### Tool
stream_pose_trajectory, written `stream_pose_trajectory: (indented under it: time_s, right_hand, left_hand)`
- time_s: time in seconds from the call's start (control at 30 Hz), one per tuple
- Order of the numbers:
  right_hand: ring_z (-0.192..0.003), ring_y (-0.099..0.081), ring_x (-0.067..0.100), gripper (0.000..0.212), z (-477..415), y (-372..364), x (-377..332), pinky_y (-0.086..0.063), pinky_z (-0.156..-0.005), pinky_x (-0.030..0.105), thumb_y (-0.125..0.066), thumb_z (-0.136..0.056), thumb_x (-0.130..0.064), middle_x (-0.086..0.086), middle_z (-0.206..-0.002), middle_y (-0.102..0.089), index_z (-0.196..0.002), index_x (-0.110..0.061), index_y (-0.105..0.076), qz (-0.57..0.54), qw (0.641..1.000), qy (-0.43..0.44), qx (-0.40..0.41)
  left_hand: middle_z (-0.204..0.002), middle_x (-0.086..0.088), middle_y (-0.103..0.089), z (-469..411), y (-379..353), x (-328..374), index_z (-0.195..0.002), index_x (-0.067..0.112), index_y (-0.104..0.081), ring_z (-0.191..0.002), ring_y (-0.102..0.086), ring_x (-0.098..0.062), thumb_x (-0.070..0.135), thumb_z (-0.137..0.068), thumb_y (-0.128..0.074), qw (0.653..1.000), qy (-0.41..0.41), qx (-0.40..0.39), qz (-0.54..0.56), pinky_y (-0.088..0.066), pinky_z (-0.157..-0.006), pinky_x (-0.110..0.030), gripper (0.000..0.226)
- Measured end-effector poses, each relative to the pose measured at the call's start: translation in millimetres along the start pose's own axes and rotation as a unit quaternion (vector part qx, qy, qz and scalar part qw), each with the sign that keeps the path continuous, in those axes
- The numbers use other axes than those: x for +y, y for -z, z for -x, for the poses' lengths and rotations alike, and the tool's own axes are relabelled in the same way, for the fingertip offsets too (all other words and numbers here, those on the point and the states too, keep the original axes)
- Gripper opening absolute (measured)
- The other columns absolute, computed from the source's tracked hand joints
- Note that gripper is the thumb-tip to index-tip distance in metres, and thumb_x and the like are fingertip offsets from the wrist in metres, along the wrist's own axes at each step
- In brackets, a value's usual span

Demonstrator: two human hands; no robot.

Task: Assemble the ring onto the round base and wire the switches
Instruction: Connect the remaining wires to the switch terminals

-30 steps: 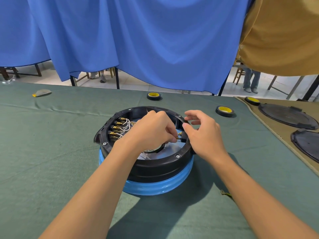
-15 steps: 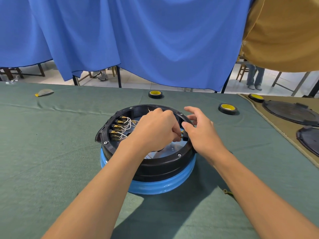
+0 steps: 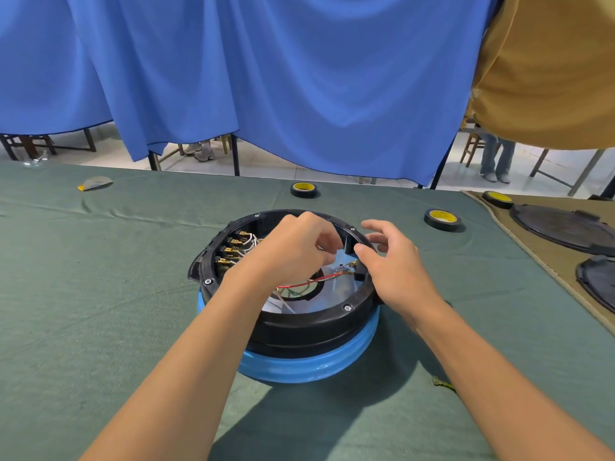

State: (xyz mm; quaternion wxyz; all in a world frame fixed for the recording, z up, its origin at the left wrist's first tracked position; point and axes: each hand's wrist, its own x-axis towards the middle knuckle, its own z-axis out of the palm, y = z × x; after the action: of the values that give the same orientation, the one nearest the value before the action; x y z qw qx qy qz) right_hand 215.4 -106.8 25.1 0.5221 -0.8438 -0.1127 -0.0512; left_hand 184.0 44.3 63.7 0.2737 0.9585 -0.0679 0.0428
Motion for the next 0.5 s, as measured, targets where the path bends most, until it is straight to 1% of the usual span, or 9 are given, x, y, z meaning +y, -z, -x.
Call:
stream_pose_trajectory:
  time_s: [0.1, 0.17, 0.23, 0.3, 0.33, 0.37, 0.43, 0.5]
  right_hand:
    - [-0.127, -0.043, 0.025, 0.036, -0.1, 0.2, 1.1, -0.044, -0.102, 0.049, -0.053, -0.098, -0.019, 0.002, -0.127, -0.053, -0.133, -0.023, -0.050, 0.008, 1.000, 0.007, 0.005]
    - [-0.126, -0.043, 0.024, 0.035, 0.2, 0.2, 1.7, -0.045, -0.102, 0.048, -0.052, -0.098, -0.019, 0.001, -0.125, -0.054, -0.132, -0.024, -0.050, 0.007, 1.000, 0.010, 0.006]
    - [-0.126, -0.043, 0.023, 0.034, 0.6, -0.4, 2.1, -0.046, -0.101, 0.047, -0.052, -0.098, -0.018, -0.001, -0.123, -0.055, -0.131, -0.024, -0.051, 0.001, 1.000, 0.011, 0.007]
    - [-0.124, -0.044, 0.023, 0.031, 0.8, -0.8, 2.3, -0.047, -0.099, 0.047, -0.052, -0.098, -0.017, -0.002, -0.120, -0.055, -0.128, -0.024, -0.052, -0.005, 1.000, 0.012, 0.008]
    - [-0.124, -0.045, 0.024, 0.030, 0.7, -1.1, 2.5, -0.047, -0.099, 0.048, -0.052, -0.098, -0.017, -0.002, -0.119, -0.056, -0.127, -0.025, -0.053, -0.008, 1.000, 0.013, 0.008]
    - [-0.123, -0.046, 0.024, 0.029, 0.6, -1.1, 2.8, -0.047, -0.098, 0.048, -0.052, -0.098, -0.017, -0.002, -0.118, -0.056, -0.125, -0.026, -0.053, -0.012, 1.000, 0.012, 0.008]
    - [-0.121, -0.048, 0.026, 0.026, 0.6, -1.3, 3.2, -0.048, -0.097, 0.049, -0.052, -0.097, -0.017, -0.002, -0.118, -0.057, -0.121, -0.029, -0.054, -0.021, 1.000, 0.011, 0.008]
    - [-0.119, -0.051, 0.027, 0.025, 0.8, -1.4, 3.7, -0.049, -0.096, 0.049, -0.053, -0.097, -0.017, 0.000, -0.118, -0.058, -0.120, -0.029, -0.054, -0.027, 1.000, 0.012, 0.008]
  left_hand:
    - [-0.121, -0.002, -0.068, -2.6, -5.4, 1.6, -0.124, 0.015, -0.063, -0.113, -0.062, -0.016, 0.002, -0.097, -0.051, 0.998, -0.007, -0.059, -0.001, -0.050, -0.099, -0.032, 0.033]
    - [-0.121, -0.003, -0.068, -3.1, -7.3, 0.6, -0.125, 0.015, -0.063, -0.113, -0.062, -0.016, 0.001, -0.096, -0.053, 0.997, -0.008, -0.078, -0.009, -0.049, -0.100, -0.035, 0.034]
    - [-0.116, -0.003, -0.070, -3.6, -7.7, -1.8, -0.123, 0.015, -0.064, -0.105, -0.064, -0.014, 0.003, -0.094, -0.058, 0.998, -0.005, -0.068, -0.015, -0.051, -0.095, -0.031, 0.032]
    - [-0.111, -0.003, -0.071, -3.7, -7.6, -2.7, -0.117, 0.016, -0.069, -0.094, -0.063, -0.012, 0.008, -0.093, -0.062, 0.998, -0.006, -0.049, -0.025, -0.049, -0.085, -0.025, 0.027]
    - [-0.108, -0.002, -0.072, -3.7, -7.8, -2.6, -0.113, 0.017, -0.071, -0.091, -0.062, -0.012, 0.010, -0.093, -0.063, 0.999, -0.010, -0.040, -0.032, -0.049, -0.083, -0.024, 0.023]
    - [-0.105, -0.002, -0.072, -3.3, -8.0, -1.8, -0.109, 0.018, -0.073, -0.090, -0.062, -0.013, 0.013, -0.092, -0.064, 0.999, -0.014, -0.033, -0.039, -0.050, -0.083, -0.027, 0.020]
    - [-0.097, 0.000, -0.070, -2.4, -8.2, -0.8, -0.100, 0.020, -0.075, -0.091, -0.063, -0.017, 0.017, -0.092, -0.064, 0.999, -0.016, -0.022, -0.047, -0.054, -0.086, -0.036, 0.013]
    - [-0.094, 0.000, -0.068, -1.9, -8.4, -0.8, -0.098, 0.018, -0.073, -0.092, -0.064, -0.021, 0.018, -0.093, -0.064, 0.998, -0.009, -0.010, -0.060, -0.055, -0.087, -0.042, 0.011]
